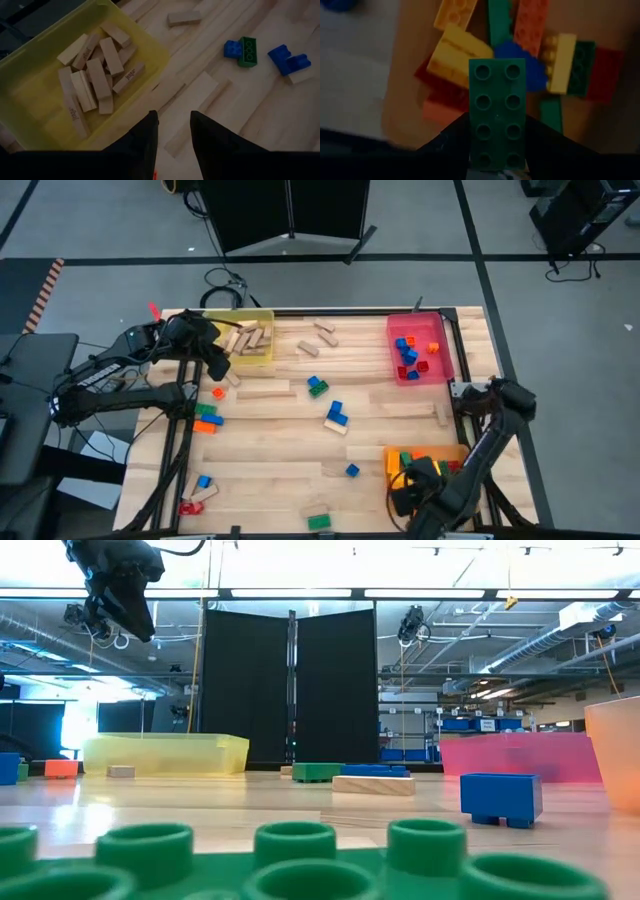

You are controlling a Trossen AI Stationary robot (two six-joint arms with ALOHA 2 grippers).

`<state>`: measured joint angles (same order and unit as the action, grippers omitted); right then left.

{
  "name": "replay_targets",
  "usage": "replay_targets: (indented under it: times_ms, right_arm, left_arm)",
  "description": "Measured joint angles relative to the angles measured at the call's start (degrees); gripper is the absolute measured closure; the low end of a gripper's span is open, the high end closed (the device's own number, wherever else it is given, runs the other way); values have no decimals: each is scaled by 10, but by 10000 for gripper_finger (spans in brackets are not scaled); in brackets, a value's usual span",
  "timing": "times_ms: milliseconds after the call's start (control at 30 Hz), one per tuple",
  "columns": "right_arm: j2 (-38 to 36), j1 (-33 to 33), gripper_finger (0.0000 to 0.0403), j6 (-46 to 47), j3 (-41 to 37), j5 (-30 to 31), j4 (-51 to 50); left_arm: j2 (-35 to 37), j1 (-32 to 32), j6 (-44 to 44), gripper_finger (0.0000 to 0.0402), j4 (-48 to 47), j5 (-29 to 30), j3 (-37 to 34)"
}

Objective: Sort blocks by size

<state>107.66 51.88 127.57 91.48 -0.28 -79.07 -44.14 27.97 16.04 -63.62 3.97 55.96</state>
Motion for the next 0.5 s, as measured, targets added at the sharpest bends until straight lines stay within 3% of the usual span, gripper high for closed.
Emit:
replay_targets:
  times_ms: [400,500]
  right_arm:
    - [-149,9,240,0,-233,-3,135]
    - [-176,17,234,0,-273,-50,172]
  left_arm:
    - [0,0,0,280,-2,0,0]
    - [0,0,0,280,-2,0,0]
